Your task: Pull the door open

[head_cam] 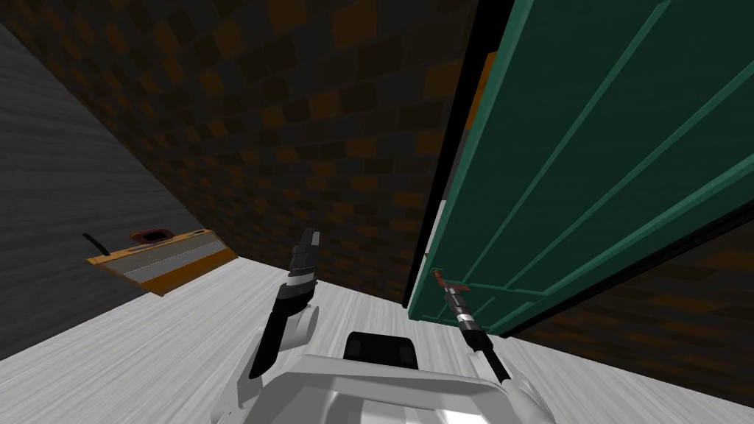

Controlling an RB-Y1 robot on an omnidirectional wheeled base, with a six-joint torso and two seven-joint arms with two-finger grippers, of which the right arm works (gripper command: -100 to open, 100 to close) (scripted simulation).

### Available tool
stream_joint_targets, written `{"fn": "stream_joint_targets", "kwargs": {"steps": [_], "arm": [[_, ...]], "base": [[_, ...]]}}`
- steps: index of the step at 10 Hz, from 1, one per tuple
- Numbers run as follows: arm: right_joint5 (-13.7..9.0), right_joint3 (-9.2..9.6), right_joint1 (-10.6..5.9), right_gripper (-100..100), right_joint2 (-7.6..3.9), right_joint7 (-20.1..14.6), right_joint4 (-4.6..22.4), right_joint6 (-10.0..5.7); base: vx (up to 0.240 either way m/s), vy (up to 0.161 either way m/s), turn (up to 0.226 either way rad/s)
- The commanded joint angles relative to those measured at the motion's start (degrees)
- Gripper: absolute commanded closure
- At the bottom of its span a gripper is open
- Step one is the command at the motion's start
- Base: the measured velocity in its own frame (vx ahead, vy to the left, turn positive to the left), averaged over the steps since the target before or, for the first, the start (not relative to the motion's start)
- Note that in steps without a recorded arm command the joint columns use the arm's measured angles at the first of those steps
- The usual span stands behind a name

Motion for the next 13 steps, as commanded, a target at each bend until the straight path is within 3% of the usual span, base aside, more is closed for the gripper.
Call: {"fn": "stream_joint_targets", "kwargs": {"steps": [1, 4, 5, 6, 13], "arm": [[0.48, 0.93, 1.08, 100, -0.97, -1.35, -0.29, -1.19], [1.20, 2.36, 2.55, 100, -2.74, -3.54, -0.20, -3.39], [1.11, 2.15, 2.34, 100, -2.15, -2.89, -0.46, -2.67], [1.30, 2.87, 3.49, 100, -2.85, -3.79, -0.15, -4.39], [1.65, 5.06, 7.41, 100, -6.04, -6.91, 1.06, -11.15]], "base": [[-0.200, -0.069, 0.160], [-0.213, -0.087, 0.152], [-0.099, -0.033, 0.033], [-0.140, -0.041, 0.169], [-0.189, -0.073, 0.148]]}}
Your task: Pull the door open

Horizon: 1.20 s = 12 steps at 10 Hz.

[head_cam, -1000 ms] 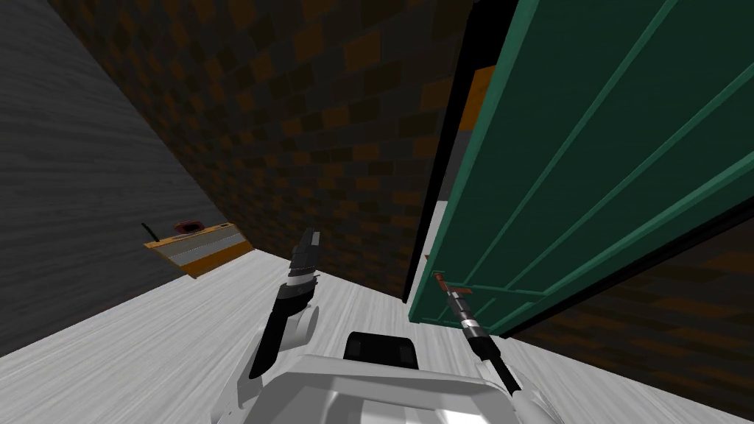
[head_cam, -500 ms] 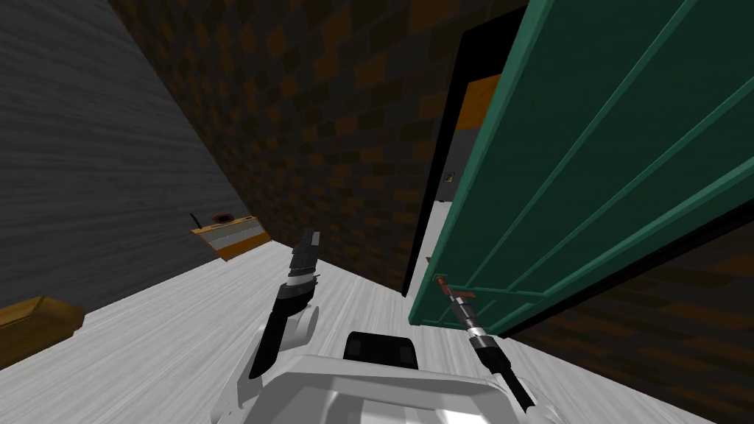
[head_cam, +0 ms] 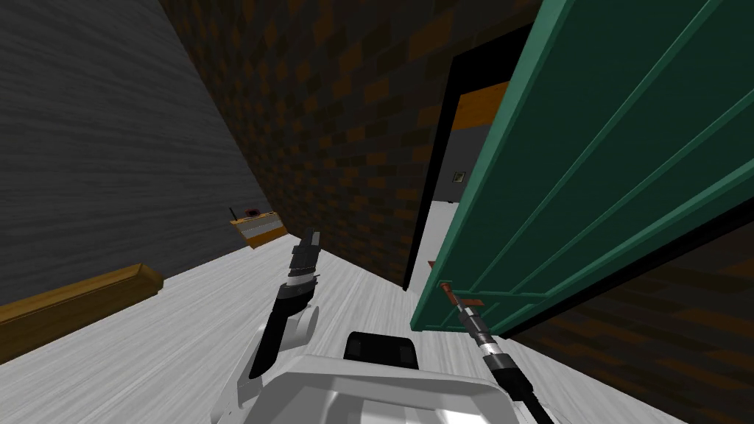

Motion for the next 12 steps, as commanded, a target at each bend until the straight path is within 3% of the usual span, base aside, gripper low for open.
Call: {"fn": "stream_joint_targets", "kwargs": {"steps": [1, 2, 7, 10, 12], "arm": [[-0.01, 0.34, 0.51, 100, -0.87, -0.78, 0.88, -1.73], [0.01, 0.24, 0.56, 100, -0.47, -0.35, -0.02, -0.64], [-0.28, 1.08, 2.44, 100, -1.44, -1.20, 1.82, -4.78], [-0.31, 1.15, 2.61, 100, -1.54, -1.28, 1.99, -5.17], [-0.46, 1.47, 3.36, 100, -1.98, -1.62, 2.75, -6.96]], "base": [[-0.183, -0.033, 0.108], [-0.082, -0.015, 0.017], [-0.180, -0.090, 0.189], [-0.121, -0.050, 0.076], [-0.156, -0.073, 0.205]]}}
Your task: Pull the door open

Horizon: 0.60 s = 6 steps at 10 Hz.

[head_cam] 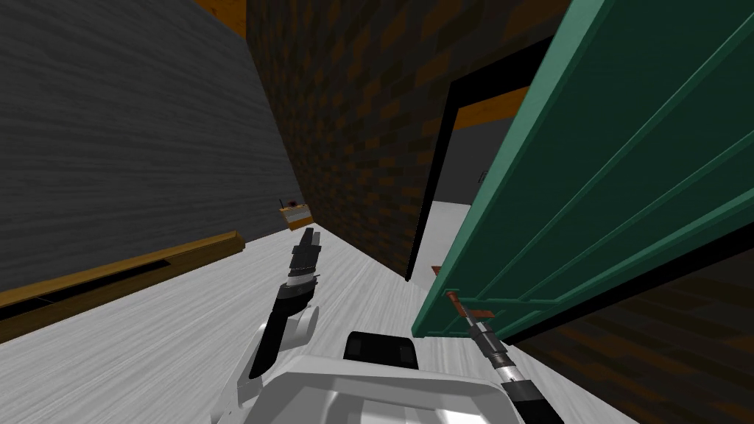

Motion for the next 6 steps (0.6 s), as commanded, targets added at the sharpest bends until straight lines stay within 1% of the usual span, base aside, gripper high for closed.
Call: {"fn": "stream_joint_targets", "kwargs": {"steps": [1, 2, 3, 4, 5, 6], "arm": [[-0.27, -0.07, 1.12, 100, -0.64, -0.11, -1.01, -0.27], [-0.32, 0.03, 1.35, 100, -0.77, -0.21, -0.78, -0.83], [-0.15, 0.15, 1.04, 100, -0.44, -0.11, -0.95, -0.53], [0.42, -0.44, 0.19, 100, 0.25, 0.24, -0.98, 0.68], [0.65, -0.74, -0.21, 100, 0.52, 0.41, -1.06, 1.24], [1.06, -1.30, -0.97, 100, 1.03, 0.72, -1.21, 2.28]], "base": [[-0.180, -0.069, 0.159], [-0.182, -0.046, 0.129], [-0.081, -0.015, 0.027], [-0.142, -0.026, 0.125], [-0.198, -0.083, 0.140], [-0.229, -0.107, 0.142]]}}
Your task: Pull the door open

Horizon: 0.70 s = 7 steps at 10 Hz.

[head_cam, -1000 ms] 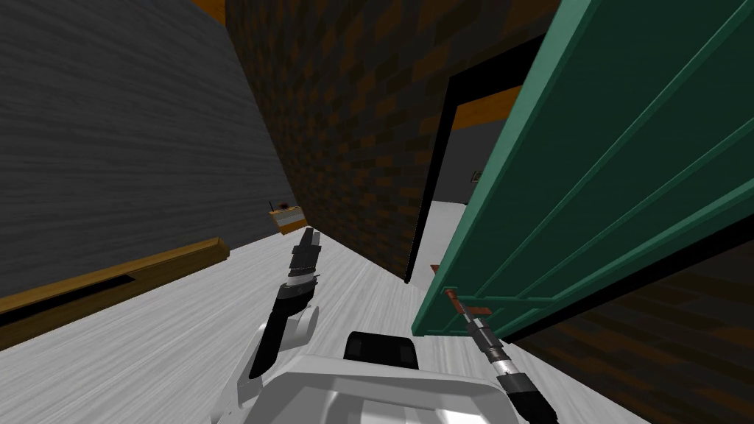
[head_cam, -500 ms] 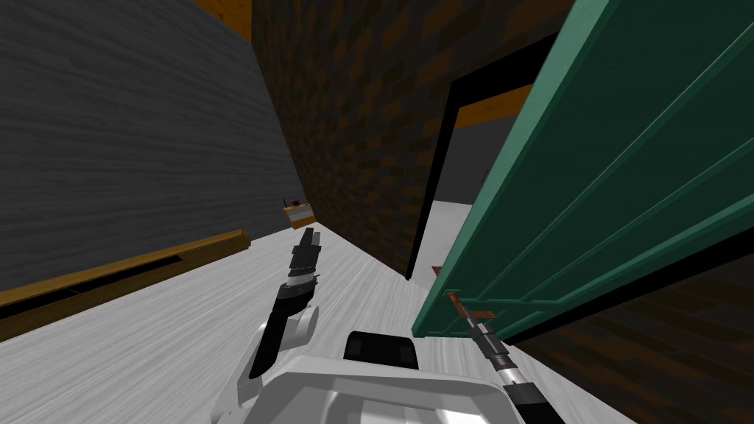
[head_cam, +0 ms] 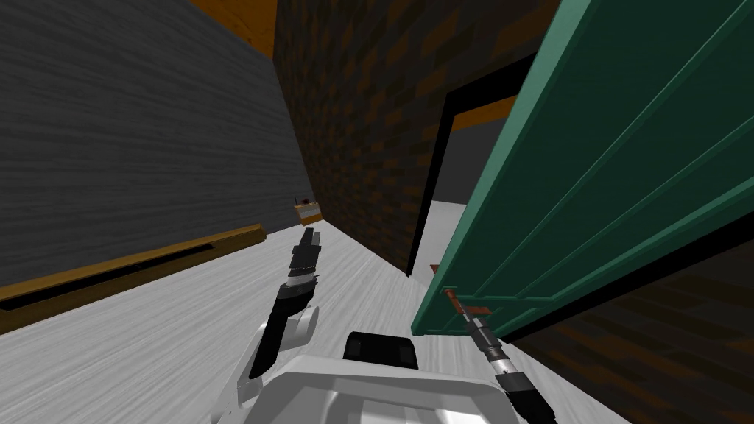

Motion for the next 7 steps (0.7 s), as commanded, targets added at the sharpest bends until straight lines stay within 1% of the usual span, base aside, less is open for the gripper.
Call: {"fn": "stream_joint_targets", "kwargs": {"steps": [1, 2, 3, 4, 5, 6, 7], "arm": [[0.24, -0.31, 0.39, 100, 0.18, 0.29, -1.59, 1.50], [0.72, -0.95, -0.48, 100, 0.77, 0.65, -1.76, 2.70], [1.07, -1.42, -1.11, 100, 1.20, 0.91, -1.88, 3.57], [1.43, -1.91, -1.76, 100, 1.64, 1.18, -2.01, 4.47], [2.00, -2.68, -2.80, 100, 2.35, 1.61, -2.21, 5.89], [2.00, -2.68, -2.80, 100, 2.35, 1.61, -2.21, 5.89], [2.59, -3.47, -3.87, 100, 3.07, 2.05, -2.42, 7.36]], "base": [[-0.161, -0.066, 0.070], [-0.167, -0.013, 0.073], [-0.217, -0.073, 0.133], [-0.232, -0.126, 0.179], [-0.224, -0.113, 0.185], [-0.168, -0.056, 0.080], [-0.179, -0.065, 0.115]]}}
